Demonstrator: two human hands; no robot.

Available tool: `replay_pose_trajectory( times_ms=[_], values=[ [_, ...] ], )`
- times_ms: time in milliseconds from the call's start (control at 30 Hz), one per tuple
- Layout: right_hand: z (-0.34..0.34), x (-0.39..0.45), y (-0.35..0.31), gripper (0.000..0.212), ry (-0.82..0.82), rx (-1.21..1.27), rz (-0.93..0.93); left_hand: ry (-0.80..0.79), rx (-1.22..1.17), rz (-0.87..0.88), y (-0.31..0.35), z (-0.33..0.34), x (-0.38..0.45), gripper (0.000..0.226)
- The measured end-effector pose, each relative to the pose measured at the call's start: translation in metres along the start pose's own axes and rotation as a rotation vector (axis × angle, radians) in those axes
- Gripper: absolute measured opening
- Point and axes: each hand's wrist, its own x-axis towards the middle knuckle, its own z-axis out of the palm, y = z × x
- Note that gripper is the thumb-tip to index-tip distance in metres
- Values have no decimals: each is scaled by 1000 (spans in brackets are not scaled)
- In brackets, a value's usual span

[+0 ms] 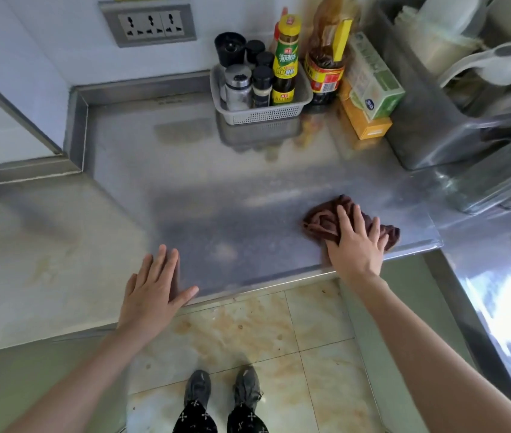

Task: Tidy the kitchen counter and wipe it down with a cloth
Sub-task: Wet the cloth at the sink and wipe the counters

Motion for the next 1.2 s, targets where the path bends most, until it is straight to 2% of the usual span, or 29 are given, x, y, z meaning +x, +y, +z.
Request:
replay_pose_trajectory(
  times_ms=[100,200,267,333,400,467,533,600,633,800,933,1000,1133,1167,1200],
  values=[
    [14,-28,-31,68,35,17,-27,57,-40,21,-3,-3,-7,89],
    [48,-94,-97,73,12,27,-284,112,-19,-8,-20,-5,-27,91],
    [61,-128,-140,73,-41,47,-474,135,-24,-95,-42,-7,-42,94],
    [64,-132,-163,70,-79,58,-676,141,-50,-195,-64,-12,-53,99],
    [61,-107,-162,70,-164,14,-755,149,-80,-287,-86,-20,-60,99],
    [57,-82,-158,73,-131,-27,-675,171,-103,-373,-106,-26,-63,102],
    [55,-71,-167,73,-82,-13,-470,185,-125,-453,-127,-31,-63,107],
    [60,-83,-188,72,-50,38,-321,159,-136,-488,-145,-31,-62,107],
    [65,-97,-200,73,-48,47,-313,138,-134,-485,-150,-30,-61,104],
    [105,-183,-264,75,-87,76,-700,132,-122,-434,-156,-21,-60,96],
    [103,-155,-279,71,-195,-16,-996,121,-74,-355,-170,-28,-65,94],
    [94,-122,-278,75,-142,-74,-954,131,-105,-319,-183,-37,-67,93],
    [91,-100,-311,71,-98,32,-452,168,-142,-279,-219,-47,-61,102],
    [94,-112,-325,72,-101,50,-405,145,-157,-275,-227,-48,-58,108],
    [100,-129,-338,73,-88,53,-438,118,-169,-274,-233,-49,-54,115]
  ],
)
